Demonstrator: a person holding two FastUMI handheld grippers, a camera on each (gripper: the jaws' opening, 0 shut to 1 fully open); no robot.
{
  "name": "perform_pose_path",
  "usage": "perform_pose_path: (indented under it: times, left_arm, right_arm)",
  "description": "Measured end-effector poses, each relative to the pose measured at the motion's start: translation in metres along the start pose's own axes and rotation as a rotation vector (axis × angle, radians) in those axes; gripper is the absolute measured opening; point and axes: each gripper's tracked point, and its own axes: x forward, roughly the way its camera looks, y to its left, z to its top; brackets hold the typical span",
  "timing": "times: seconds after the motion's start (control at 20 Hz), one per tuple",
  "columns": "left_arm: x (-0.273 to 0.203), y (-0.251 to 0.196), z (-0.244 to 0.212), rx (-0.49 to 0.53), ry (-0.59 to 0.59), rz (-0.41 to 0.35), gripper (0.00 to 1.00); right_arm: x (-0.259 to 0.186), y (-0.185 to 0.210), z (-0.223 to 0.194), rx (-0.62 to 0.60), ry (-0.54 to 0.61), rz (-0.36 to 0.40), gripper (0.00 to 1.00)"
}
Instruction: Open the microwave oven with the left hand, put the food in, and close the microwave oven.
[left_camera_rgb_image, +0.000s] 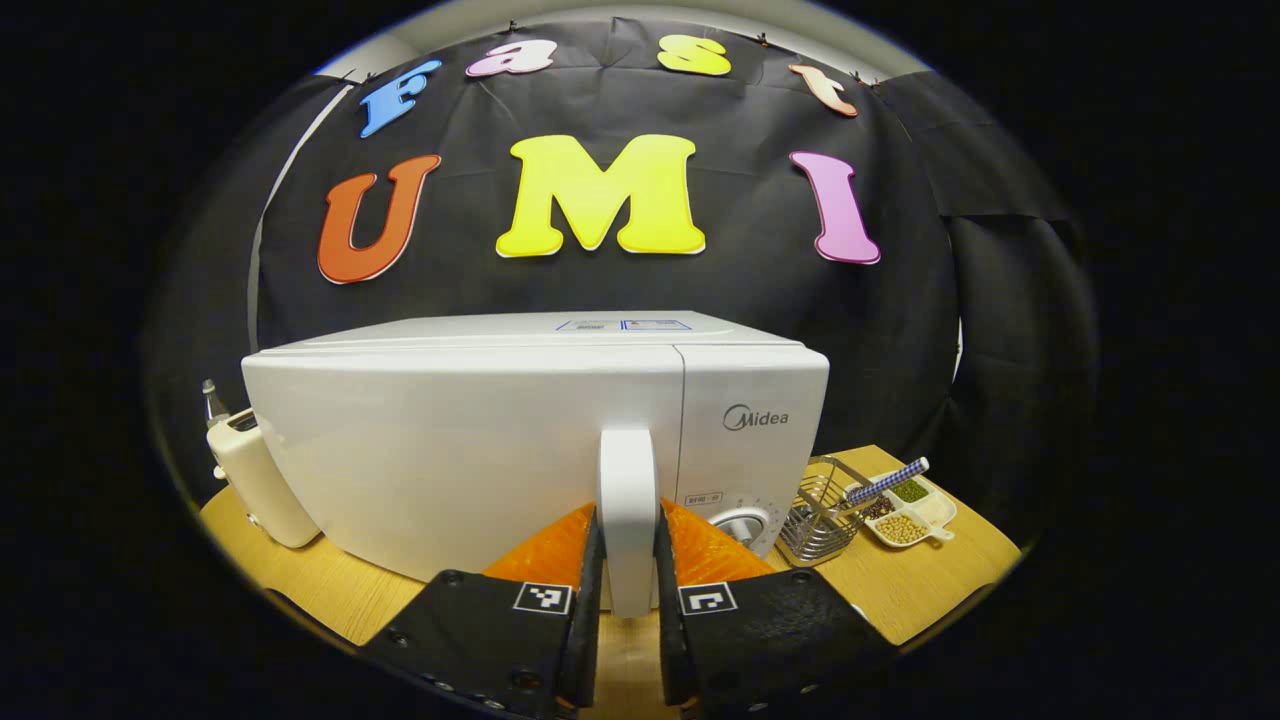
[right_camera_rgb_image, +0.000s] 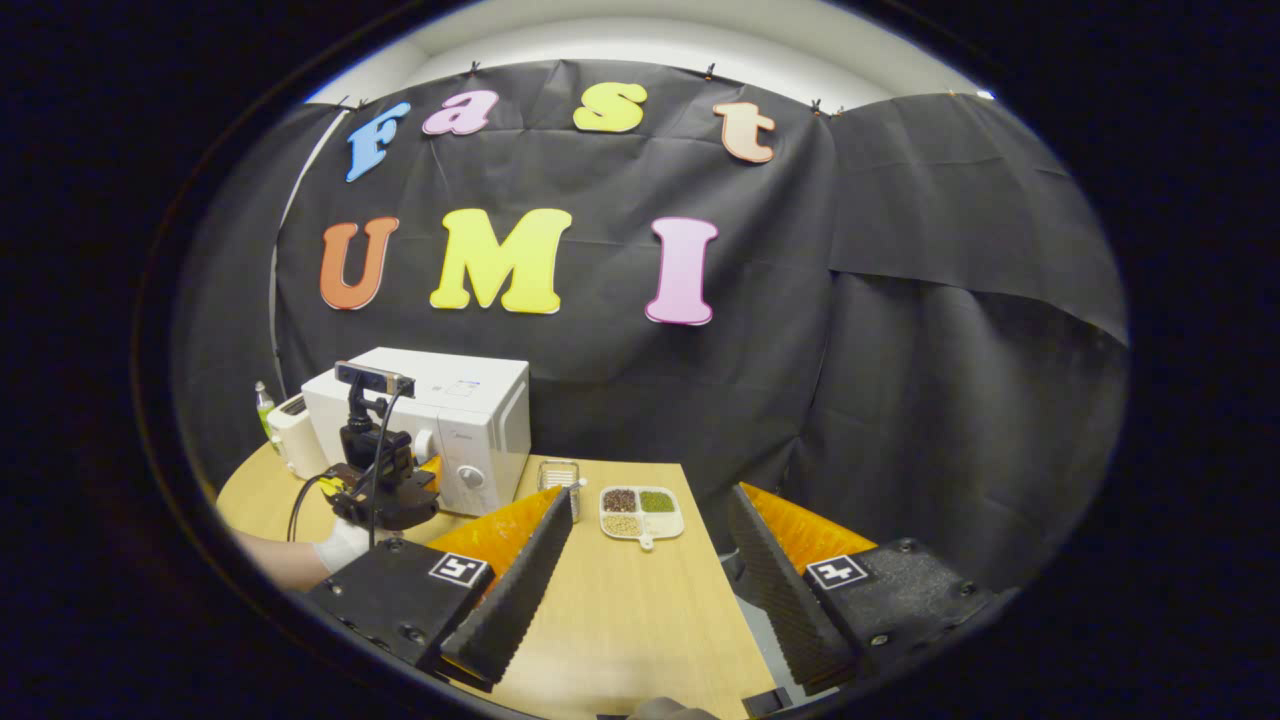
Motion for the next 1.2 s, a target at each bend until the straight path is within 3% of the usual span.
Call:
perform_pose_path:
  times: [0.15, 0.35, 0.4, 0.55, 0.6, 0.7, 0.75, 1.0, 1.2]
  left_arm:
    - [-0.002, 0.0, 0.0, 0.002, 0.003, -0.001, 0.13]
    - [-0.004, -0.001, -0.001, 0.0, 0.007, -0.015, 0.08]
    - [-0.004, -0.001, -0.002, 0.001, 0.01, -0.02, 0.09]
    - [-0.03, 0.002, -0.008, 0.027, 0.002, -0.029, 0.08]
    - [-0.043, 0.004, -0.012, 0.029, 0.003, -0.04, 0.08]
    - [-0.069, 0.009, -0.019, 0.01, 0.01, -0.068, 0.08]
    - [-0.08, 0.013, -0.021, 0.017, 0.011, -0.074, 0.08]
    - [-0.126, 0.035, -0.032, 0.029, 0.038, -0.042, 0.08]
    - [-0.155, 0.057, -0.037, 0.084, 0.049, 0.026, 0.23]
  right_arm:
    - [-0.004, 0.001, 0.004, -0.007, -0.011, 0.0, 0.96]
    - [-0.015, 0.002, 0.007, -0.025, -0.032, -0.007, 0.96]
    - [-0.017, 0.0, 0.007, -0.025, -0.035, -0.01, 1.0]
    - [-0.023, -0.001, 0.004, -0.028, -0.035, -0.014, 0.96]
    - [-0.025, 0.002, 0.0, -0.034, -0.031, -0.006, 1.0]
    - [-0.028, 0.012, -0.006, -0.041, -0.024, 0.024, 0.96]
    - [-0.029, 0.018, -0.008, -0.041, -0.022, 0.04, 1.0]
    - [-0.039, 0.052, -0.01, -0.065, -0.034, 0.132, 0.96]
    - [-0.047, 0.073, -0.008, -0.074, -0.051, 0.19, 1.0]
